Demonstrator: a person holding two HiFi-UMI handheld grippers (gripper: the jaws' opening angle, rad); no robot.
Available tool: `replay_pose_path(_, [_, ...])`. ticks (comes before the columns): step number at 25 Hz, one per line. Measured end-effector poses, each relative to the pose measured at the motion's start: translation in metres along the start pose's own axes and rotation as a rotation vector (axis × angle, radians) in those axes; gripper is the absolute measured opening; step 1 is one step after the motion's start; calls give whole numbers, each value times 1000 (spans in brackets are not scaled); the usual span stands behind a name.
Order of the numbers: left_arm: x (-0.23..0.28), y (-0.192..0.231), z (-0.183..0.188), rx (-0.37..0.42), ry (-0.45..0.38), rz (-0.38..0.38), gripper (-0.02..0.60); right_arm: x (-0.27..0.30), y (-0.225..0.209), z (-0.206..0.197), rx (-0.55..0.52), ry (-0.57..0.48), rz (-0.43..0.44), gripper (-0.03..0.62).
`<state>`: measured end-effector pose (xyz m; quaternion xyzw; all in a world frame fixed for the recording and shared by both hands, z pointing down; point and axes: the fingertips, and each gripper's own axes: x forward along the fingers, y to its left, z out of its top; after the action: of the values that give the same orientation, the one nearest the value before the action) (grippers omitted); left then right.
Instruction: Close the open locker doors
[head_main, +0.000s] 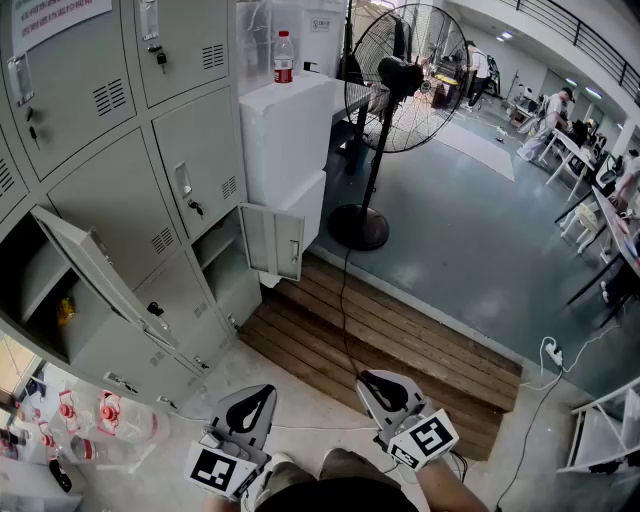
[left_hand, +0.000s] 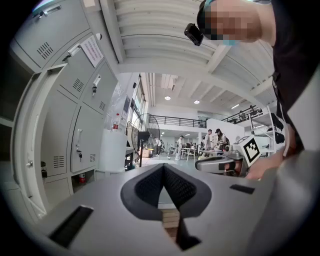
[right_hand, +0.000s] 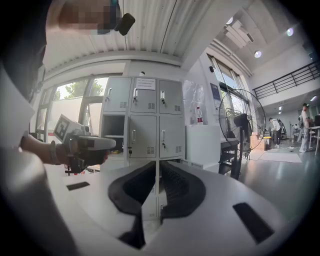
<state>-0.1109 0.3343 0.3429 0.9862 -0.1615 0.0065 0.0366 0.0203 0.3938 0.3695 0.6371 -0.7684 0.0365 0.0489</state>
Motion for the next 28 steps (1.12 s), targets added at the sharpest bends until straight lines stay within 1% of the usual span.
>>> replay_pose_path(3, [-8,2,-8,32,20,-40,6,9,15,1,-18,-3,13,49])
replay_pose_path(5, [-14,7,-12,43,30,-37,6,15,24,0,-21,-4,16,49])
replay_pose_path(8, [-22,17,-12,42,21,-35,6,26,34,-1,-25,-1,19,49])
replay_pose_path(10, [-29,24,-13,54,22,-37,6,33,41,-2,-24,2,27,49])
replay_pose_path(12, [-35,32,-17,62,30,-35,6,39,46,-2,-3,-12,21,49])
replay_pose_path(15, [-40,46,-26,47,42,-26,6,48,46,-4,49,-29,0,51])
replay_pose_path(19, [-33,61,-35,36,57,-17,6,57,37,-8,69,-22,-25,51])
replay_pose_path(22, [-17,71,-40,37,71,-13,6,68,23,-10,71,-18,-34,51])
replay_pose_path(28, [31,102,-42,36,91,14,6,110,-25,-14,57,-15,-28,51])
